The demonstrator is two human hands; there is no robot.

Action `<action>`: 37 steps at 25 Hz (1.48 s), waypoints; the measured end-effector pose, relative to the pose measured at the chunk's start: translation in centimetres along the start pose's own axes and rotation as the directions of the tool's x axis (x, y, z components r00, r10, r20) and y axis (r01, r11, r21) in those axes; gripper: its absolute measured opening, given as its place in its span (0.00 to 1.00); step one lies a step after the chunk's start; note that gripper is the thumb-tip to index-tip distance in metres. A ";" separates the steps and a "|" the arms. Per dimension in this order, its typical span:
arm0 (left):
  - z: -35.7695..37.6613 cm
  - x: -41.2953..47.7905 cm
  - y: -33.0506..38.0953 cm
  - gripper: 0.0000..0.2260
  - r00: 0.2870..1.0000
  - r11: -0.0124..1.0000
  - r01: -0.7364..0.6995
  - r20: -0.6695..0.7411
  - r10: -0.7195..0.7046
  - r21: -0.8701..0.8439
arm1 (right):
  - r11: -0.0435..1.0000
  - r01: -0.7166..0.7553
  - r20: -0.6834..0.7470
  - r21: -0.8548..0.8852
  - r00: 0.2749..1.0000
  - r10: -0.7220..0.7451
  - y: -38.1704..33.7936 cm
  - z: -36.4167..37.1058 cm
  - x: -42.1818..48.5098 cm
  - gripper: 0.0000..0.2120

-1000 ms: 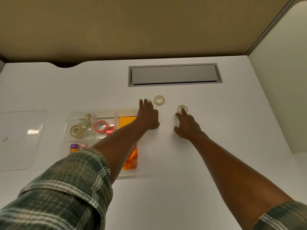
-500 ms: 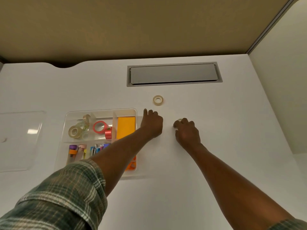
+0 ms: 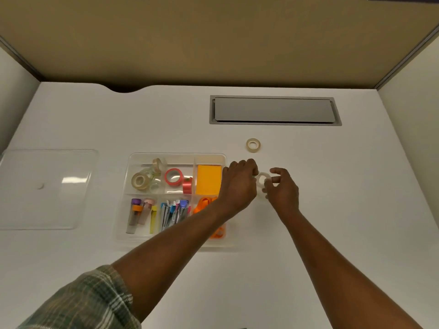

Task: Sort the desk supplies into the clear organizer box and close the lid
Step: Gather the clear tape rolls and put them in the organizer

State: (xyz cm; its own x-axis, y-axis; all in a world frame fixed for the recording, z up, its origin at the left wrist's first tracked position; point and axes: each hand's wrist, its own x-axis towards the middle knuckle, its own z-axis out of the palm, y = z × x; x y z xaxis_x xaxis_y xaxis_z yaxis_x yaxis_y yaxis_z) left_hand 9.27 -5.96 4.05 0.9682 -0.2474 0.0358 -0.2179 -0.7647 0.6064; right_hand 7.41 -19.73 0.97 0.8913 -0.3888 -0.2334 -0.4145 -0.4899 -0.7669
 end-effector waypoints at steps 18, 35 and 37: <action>-16.5 -8.1 -21.7 0.10 0.829 0.898 0.369 -0.350 -0.435 -0.240 | 0.933 0.354 0.343 -0.062 0.885 -0.313 -16.2 20.1 -8.8 0.08; -14.1 -8.4 -24.3 0.20 0.941 0.953 0.261 -0.261 -0.216 0.154 | 0.876 0.444 0.146 -0.188 0.895 -0.422 -12.8 14.7 -1.8 0.09; -13.3 -9.5 -24.5 0.26 0.933 0.935 0.320 -0.223 -0.283 0.155 | 0.876 0.419 0.045 -0.237 0.906 -0.421 -11.2 12.5 0.5 0.10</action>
State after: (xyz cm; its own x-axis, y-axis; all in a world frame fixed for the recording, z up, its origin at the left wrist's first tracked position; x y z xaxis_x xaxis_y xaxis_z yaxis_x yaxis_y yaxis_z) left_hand 7.03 23.07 -0.61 0.9923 0.1177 0.0388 0.0873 -0.8861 0.4553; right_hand 14.80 -4.69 1.95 0.9902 -0.1112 0.0846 -0.0337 -0.7775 -0.6280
